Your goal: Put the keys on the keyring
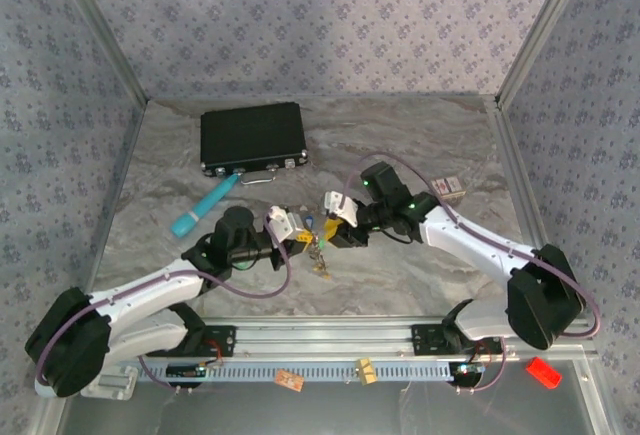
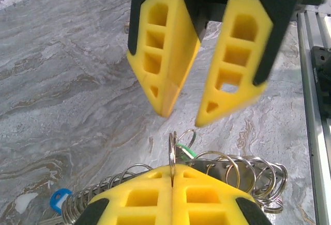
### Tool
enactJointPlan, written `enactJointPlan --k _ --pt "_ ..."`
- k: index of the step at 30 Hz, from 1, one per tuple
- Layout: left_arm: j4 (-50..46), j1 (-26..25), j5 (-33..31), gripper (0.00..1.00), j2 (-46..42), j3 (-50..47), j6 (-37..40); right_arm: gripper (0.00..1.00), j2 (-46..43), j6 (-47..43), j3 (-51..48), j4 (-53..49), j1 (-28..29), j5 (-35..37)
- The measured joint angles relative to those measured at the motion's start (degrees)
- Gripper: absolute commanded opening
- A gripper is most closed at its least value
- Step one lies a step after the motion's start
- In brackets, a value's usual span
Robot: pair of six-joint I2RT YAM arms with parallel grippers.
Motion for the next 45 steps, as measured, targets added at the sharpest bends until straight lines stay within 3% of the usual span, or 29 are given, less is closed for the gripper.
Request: enactJointPlan --k 12,16,20,21,22,25,31,45 --pt "6.43 0.00 1.22 0.00 0.00 -2.75 -2.71 0.26 1.75 7.06 -3.26 12.63 -0.74 -9.79" --pt "8.00 0.00 1.57 0.00 -0.09 -3.21 -3.19 0.20 2.78 7.87 -3.28 13.86 -0.74 -10.54" --pt "8.63 0.09 1.66 0.00 -0.20 -3.43 -3.45 0.00 3.72 8.35 -3.28 14.43 -0.74 -11.56" --pt "8.66 0.20 1.64 0.00 -0.20 -3.54 -3.61 0.00 3.82 8.31 -3.28 14.51 -0.74 -11.78" --pt "8.66 0.26 1.64 0.02 -0.20 -3.54 -3.63 0.00 3.93 8.37 -3.28 14.47 -0.76 -11.96" --pt "8.31 0.28 0.81 0.28 -0.35 -3.54 -3.82 0.00 3.96 7.93 -2.97 13.73 -0.74 -11.93" --pt "4.59 0.37 -2.49 0.26 -3.52 -3.39 -4.02 0.00 3.93 3.37 0.81 4.81 1.11 -6.38" --pt "-0.63 0.33 -1.53 0.17 -3.82 -1.20 -2.89 0.00 5.27 -5.55 10.67 -10.14 6.67 6.23"
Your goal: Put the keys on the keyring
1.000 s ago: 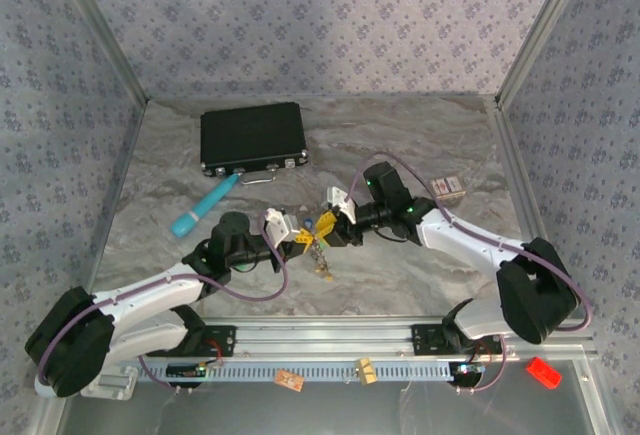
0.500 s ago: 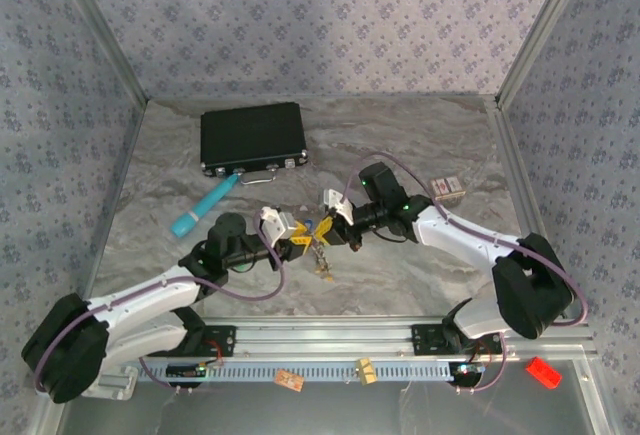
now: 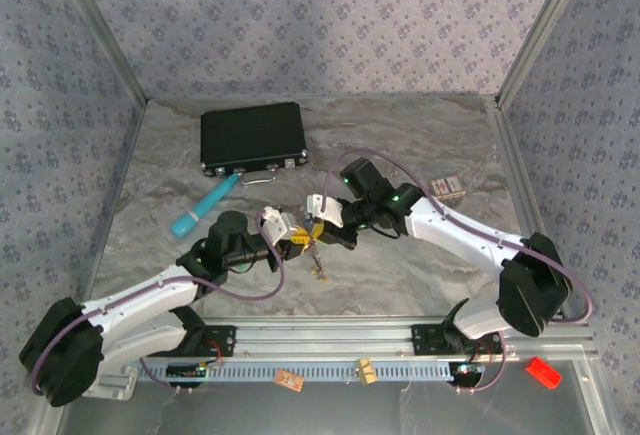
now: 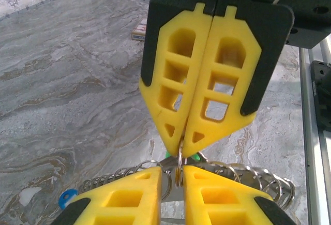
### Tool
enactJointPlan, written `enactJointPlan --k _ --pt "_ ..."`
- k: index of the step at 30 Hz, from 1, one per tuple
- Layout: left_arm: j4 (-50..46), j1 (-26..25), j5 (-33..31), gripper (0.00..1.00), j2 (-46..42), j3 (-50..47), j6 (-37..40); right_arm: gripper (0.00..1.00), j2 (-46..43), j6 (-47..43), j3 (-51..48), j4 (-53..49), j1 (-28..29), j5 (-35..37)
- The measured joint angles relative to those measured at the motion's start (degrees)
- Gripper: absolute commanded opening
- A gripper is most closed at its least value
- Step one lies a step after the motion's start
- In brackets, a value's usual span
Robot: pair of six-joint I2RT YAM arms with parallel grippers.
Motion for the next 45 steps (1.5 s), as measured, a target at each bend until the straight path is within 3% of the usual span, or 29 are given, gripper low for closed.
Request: enactJointPlan --k 9,11,14,24,31,39,45 --pt "-0.04 0.00 1.46 0.00 0.76 0.61 0.94 0.01 0.50 -0.42 1.27 -1.75 0.55 0.70" --pt "0.00 0.00 1.51 0.00 0.76 0.61 1.03 0.23 0.35 0.39 0.87 -1.14 0.17 0.26" --pt "0.22 0.00 1.64 0.00 1.07 0.66 1.03 0.34 -0.96 1.95 -1.42 1.25 -0.72 -0.61" --pt "4.50 0.00 -0.39 0.00 2.21 -0.09 -2.80 0.34 -3.72 5.38 -6.91 5.40 -0.59 2.05" --pt "6.32 0.02 -0.96 0.00 2.19 -0.98 -4.70 0.24 -4.61 7.37 -8.02 7.54 -0.66 4.20" --pt "6.45 0.02 -0.96 0.00 2.21 -1.36 -4.87 0.30 -5.07 8.39 -8.35 8.96 -0.98 4.63" --pt "6.47 0.02 -0.96 0.00 2.21 -1.36 -4.94 0.21 -5.25 9.14 -8.44 9.84 -0.98 4.61"
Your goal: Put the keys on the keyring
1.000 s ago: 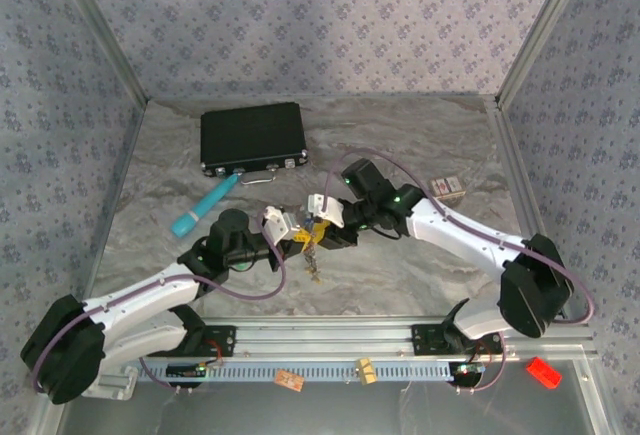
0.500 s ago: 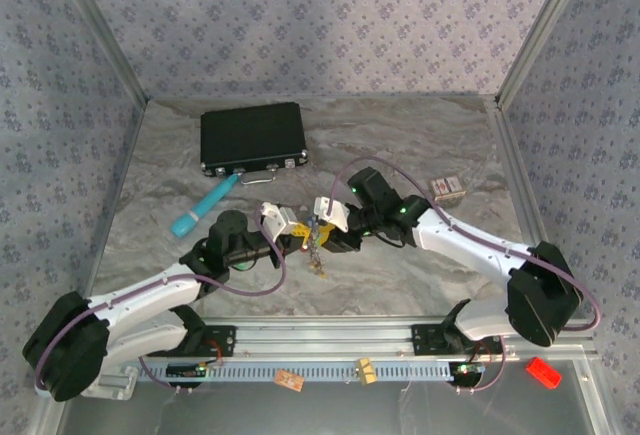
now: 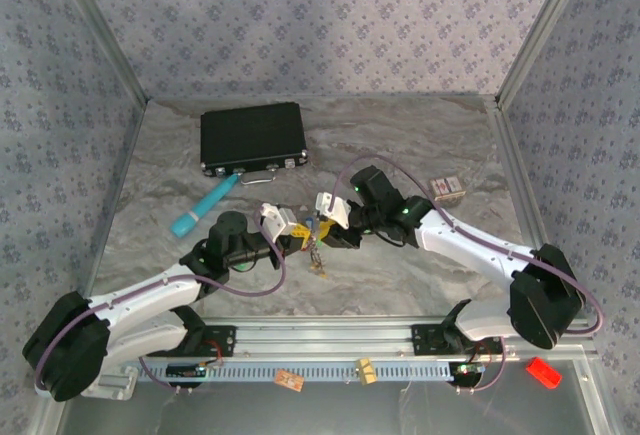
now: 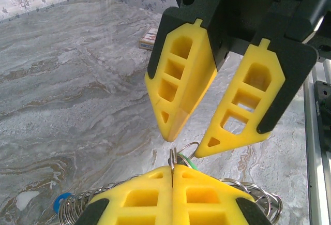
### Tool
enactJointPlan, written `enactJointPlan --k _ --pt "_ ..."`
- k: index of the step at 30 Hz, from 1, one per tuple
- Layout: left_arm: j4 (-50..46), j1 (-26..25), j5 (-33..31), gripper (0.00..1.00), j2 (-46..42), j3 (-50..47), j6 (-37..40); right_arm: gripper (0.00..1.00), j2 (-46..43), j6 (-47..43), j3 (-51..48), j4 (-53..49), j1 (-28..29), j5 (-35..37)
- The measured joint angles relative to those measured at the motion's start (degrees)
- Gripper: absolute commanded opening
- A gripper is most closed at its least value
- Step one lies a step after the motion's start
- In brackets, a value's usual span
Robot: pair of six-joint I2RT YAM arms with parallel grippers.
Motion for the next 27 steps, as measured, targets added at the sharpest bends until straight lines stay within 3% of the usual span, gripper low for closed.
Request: enactJointPlan --k 5,13,15,17,19,27 --pt "0.24 0.00 -0.04 0.00 -0.02 0.00 -0.35 0.05 0.00 0.22 0.00 0.39 0.07 -0.37" --pt "1.22 0.00 -0.42 0.00 0.07 0.00 -1.01 0.00 0.57 -0.70 0.28 0.33 1.90 -0.42" --pt "1.27 0.00 -0.44 0.00 0.26 0.00 -1.01 0.04 0.96 -1.01 0.44 0.31 2.19 -0.39" --pt "1.42 0.00 -0.44 0.00 0.48 0.00 -0.98 0.15 1.01 -1.22 0.44 0.15 2.27 -0.37" --pt "1.84 -0.02 -0.61 0.00 0.48 0.00 -0.96 0.21 1.01 -1.57 0.44 0.11 2.25 -0.90" --pt "4.66 0.02 0.04 0.00 0.50 -0.42 -0.24 0.23 -1.36 0.22 -1.64 1.27 -3.85 -9.03"
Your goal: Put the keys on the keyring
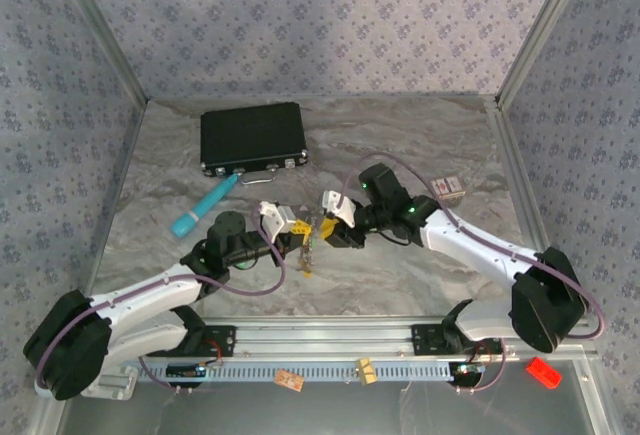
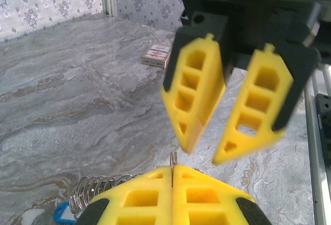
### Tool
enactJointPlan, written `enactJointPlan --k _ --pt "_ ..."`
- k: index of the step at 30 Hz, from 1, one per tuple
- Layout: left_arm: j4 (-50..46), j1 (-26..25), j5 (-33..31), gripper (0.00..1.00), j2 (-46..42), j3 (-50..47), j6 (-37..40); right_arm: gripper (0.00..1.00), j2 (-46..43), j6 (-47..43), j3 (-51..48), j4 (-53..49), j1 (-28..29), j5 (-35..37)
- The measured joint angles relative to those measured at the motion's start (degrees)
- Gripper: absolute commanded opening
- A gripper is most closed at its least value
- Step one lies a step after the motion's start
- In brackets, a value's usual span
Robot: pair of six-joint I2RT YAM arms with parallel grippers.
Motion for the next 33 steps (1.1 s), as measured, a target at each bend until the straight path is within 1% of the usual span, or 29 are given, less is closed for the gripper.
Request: enactJointPlan --k 4,8,19,23,29,31,33 --pt "1.03 0.00 1.36 0.00 0.04 -0.04 1.46 0.23 -0.46 1.88 -1.01 2.16 -2.47 -4.66" --pt "1.57 0.00 2.99 0.00 0.04 -0.04 2.51 0.25 -0.55 3.28 -1.42 3.56 -2.91 -6.62" --pt "2.78 0.00 4.81 0.00 0.04 -0.24 2.58 0.24 1.62 4.07 -1.42 6.12 -1.75 -7.82" --pt "3.15 0.00 5.18 0.00 0.28 -0.24 2.56 0.18 2.49 4.13 -1.42 6.36 -1.51 -8.04" --pt "4.00 0.02 5.11 0.00 0.74 -0.24 2.56 0.00 2.78 4.46 -1.42 7.10 -1.42 -9.09" --pt "3.96 0.13 5.11 0.00 0.74 -0.24 2.56 0.00 2.80 4.52 -1.40 6.91 -1.44 -9.25" --pt "3.72 0.11 5.05 0.09 0.74 -0.24 2.54 0.00 2.84 4.09 -1.16 6.25 -1.46 -9.29"
